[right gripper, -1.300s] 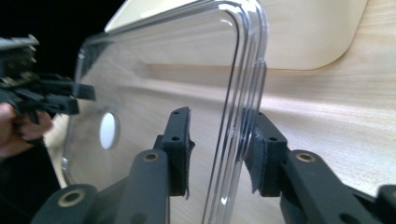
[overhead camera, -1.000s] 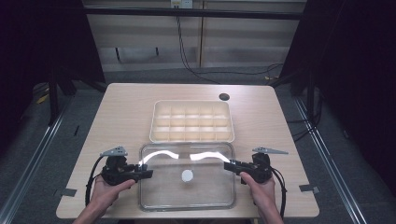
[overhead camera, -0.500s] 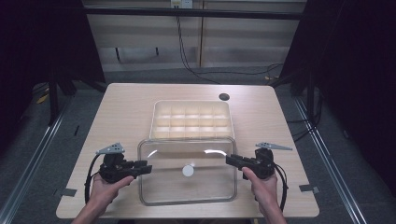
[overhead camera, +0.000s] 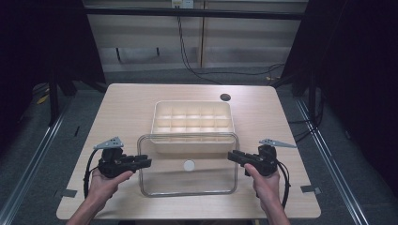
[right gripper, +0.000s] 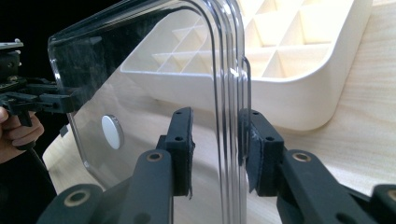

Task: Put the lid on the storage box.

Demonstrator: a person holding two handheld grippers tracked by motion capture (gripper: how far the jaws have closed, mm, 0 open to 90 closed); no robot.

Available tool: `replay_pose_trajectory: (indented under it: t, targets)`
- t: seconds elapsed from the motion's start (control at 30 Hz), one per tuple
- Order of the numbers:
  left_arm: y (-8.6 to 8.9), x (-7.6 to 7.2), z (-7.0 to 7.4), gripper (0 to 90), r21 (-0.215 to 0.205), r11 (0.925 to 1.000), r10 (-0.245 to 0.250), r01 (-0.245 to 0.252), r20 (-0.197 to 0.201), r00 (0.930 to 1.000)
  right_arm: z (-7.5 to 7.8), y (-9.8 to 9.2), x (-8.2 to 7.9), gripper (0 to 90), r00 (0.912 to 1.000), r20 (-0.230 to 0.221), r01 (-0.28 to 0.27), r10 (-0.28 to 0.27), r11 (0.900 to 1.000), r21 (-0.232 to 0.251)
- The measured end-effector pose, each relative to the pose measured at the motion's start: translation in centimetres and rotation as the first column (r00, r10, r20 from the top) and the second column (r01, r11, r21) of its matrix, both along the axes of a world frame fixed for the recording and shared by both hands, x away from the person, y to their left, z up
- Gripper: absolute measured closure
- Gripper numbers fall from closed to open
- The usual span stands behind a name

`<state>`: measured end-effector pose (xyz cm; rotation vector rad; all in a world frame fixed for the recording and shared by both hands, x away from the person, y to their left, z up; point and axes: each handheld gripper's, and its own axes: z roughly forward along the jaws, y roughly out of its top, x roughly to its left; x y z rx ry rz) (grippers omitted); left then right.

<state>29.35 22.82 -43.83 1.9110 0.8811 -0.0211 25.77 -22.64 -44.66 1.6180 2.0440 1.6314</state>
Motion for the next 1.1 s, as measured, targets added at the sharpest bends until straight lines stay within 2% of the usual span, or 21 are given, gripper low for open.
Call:
replay_pose_trajectory:
  t: [0.2, 0.57, 0.6, 0.77, 0.9, 1.1]
  targets:
    - [-0.3, 0.1, 0.3, 68.2, -0.008, 1.0, -0.001, 0.001, 0.008, 1.0, 0.4, -0.2, 0.1, 66.7, 0.9998, 0.017, 0.011, -0.011, 1.0, 0.0]
    - [-0.6, 0.6, 2.1, 68.1, -0.028, 0.9996, 0.0, 0.001, 0.044, 0.999, 2.1, -0.6, 0.4, 66.7, 0.998, 0.057, 0.027, -0.028, 0.999, 0.023]
    - [-0.6, 0.8, 2.5, 68.1, -0.03, 0.9995, 0.005, -0.003, 0.05, 0.9987, 2.5, -0.7, 0.6, 66.7, 0.997, 0.07, 0.031, -0.033, 0.999, 0.027]
    - [-0.5, 1.2, 3.5, 68.2, -0.051, 0.9986, 0.016, -0.012, 0.074, 0.9972, 3.3, -0.6, 1.2, 66.8, 0.9961, 0.078, 0.037, -0.04, 0.998, 0.041]
    - [-0.5, 1.7, 3.8, 68.4, -0.053, 0.9984, 0.026, -0.022, 0.075, 0.9969, 3.8, -0.6, 1.9, 66.7, 0.9954, 0.086, 0.038, -0.041, 0.998, 0.043]
    - [-0.7, 2.0, 4.8, 68.4, -0.046, 0.9987, 0.027, -0.022, 0.097, 0.9949, 4.3, -0.7, 2.6, 66.5, 0.9942, 0.096, 0.044, -0.049, 0.998, 0.05]
